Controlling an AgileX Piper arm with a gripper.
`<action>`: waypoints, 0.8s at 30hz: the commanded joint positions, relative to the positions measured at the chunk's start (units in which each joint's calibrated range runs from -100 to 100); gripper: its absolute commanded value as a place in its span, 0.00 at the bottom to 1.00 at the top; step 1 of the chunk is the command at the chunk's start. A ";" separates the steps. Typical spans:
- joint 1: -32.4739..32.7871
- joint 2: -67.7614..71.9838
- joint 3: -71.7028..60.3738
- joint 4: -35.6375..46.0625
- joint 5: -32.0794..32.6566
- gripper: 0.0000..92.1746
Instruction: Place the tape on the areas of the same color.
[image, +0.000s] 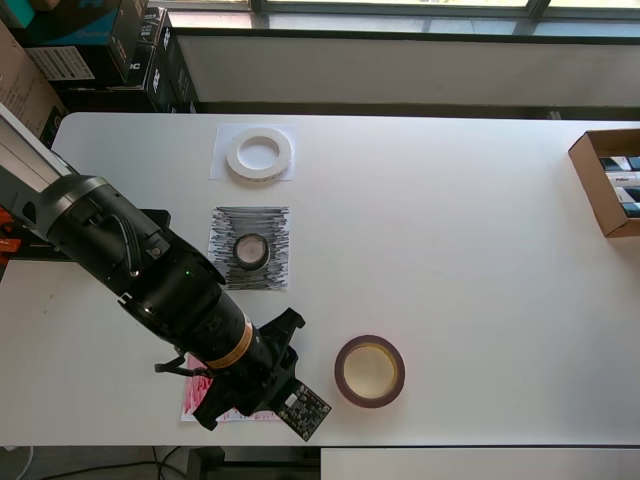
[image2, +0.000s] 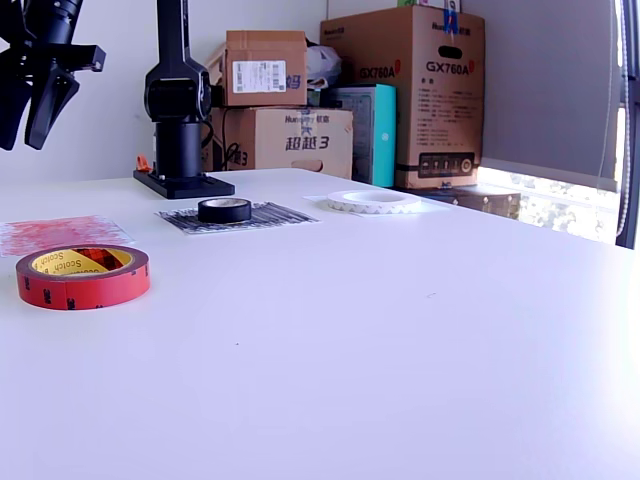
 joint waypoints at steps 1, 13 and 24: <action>-0.38 4.01 -9.07 6.18 0.95 0.50; 2.46 13.74 -24.88 15.18 4.71 0.50; 4.12 19.53 -28.52 15.18 8.89 0.50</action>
